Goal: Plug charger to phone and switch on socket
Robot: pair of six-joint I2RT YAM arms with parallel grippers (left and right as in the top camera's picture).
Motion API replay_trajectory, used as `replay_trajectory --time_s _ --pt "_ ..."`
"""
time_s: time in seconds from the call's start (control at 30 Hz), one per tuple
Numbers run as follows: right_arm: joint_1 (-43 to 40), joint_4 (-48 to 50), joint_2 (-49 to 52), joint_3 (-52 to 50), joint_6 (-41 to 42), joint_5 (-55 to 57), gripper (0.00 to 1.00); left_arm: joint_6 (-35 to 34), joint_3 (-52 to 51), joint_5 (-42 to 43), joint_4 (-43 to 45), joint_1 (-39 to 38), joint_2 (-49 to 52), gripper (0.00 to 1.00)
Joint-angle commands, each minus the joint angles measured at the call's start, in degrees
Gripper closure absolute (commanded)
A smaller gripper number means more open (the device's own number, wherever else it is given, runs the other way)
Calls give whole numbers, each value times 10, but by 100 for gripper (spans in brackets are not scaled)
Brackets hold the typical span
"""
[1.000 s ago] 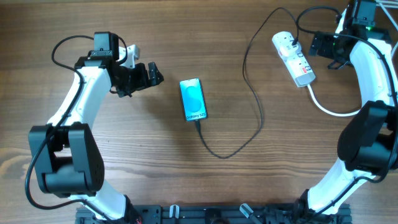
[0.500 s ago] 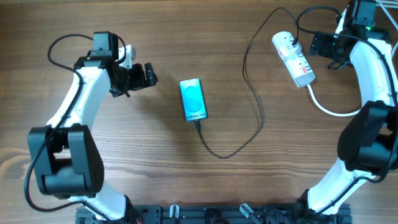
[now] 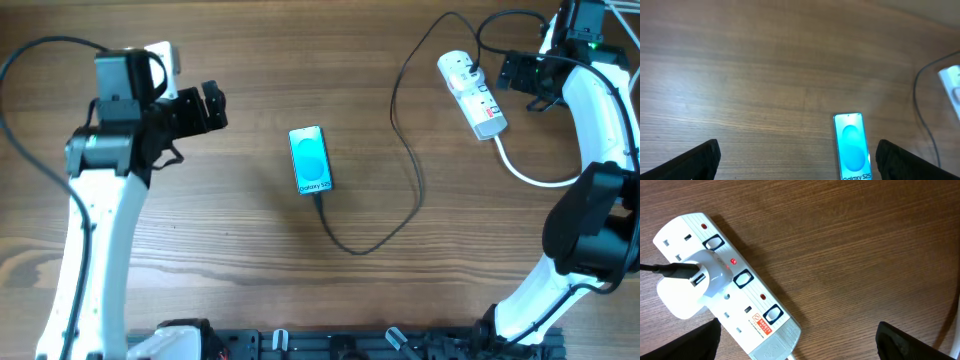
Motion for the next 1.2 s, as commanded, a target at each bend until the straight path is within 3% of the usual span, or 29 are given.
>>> replay_trajectory --time_s 0.0,0.17,0.33,0.47,0.7,1.17 --pt "4 2 2 1 -4 -9 0 -1 -15 -19 4 -8 -68 0" --pt "4 2 2 1 -4 -9 0 -3 -94 -27 51 -9 -150 0" --pt "4 2 2 1 -4 -9 0 -8 -243 -27 158 -9 -235 0" --pt "4 2 2 1 -4 -9 0 -61 -396 -27 288 -8 -314 0" --pt "4 2 2 1 -4 -9 0 -154 -570 -34 469 -9 -433 0" --pt "4 2 2 1 -4 -9 0 -172 -707 -44 482 -9 -655 0"
